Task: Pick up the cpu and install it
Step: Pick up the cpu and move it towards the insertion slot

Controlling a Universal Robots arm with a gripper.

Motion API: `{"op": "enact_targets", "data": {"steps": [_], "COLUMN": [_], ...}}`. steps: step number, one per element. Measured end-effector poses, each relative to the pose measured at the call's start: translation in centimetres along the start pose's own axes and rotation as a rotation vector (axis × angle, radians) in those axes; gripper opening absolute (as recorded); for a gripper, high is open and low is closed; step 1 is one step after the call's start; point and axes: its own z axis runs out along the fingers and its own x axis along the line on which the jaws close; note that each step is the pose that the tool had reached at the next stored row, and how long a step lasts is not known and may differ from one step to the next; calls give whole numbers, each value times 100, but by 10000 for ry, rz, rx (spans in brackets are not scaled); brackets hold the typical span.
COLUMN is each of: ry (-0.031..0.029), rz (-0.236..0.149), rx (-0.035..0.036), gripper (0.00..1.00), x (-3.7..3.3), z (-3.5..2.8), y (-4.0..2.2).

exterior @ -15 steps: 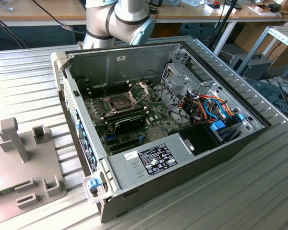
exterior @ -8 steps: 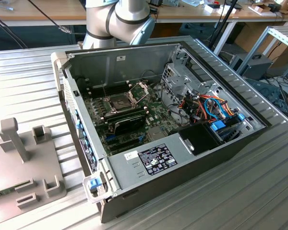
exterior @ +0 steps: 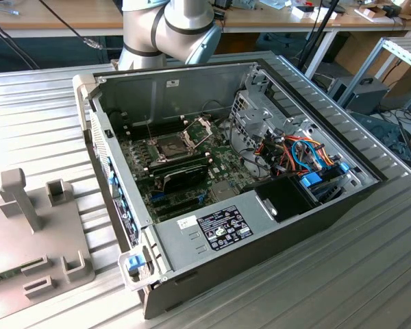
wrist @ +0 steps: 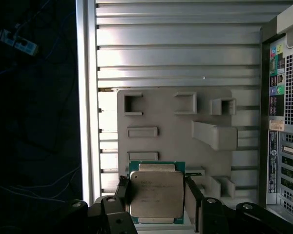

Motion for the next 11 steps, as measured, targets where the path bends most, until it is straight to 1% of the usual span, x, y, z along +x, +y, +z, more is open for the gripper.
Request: {"op": "enact_targets", "data": {"steps": [4, 5, 11], "ry": [0, 0, 0], "rz": [-1, -1, 0], "rx": [0, 0, 1], "gripper": [55, 55, 55], "x": [-26, -47, -122], "z": [0, 0, 0], "y": [0, 1, 3]}}
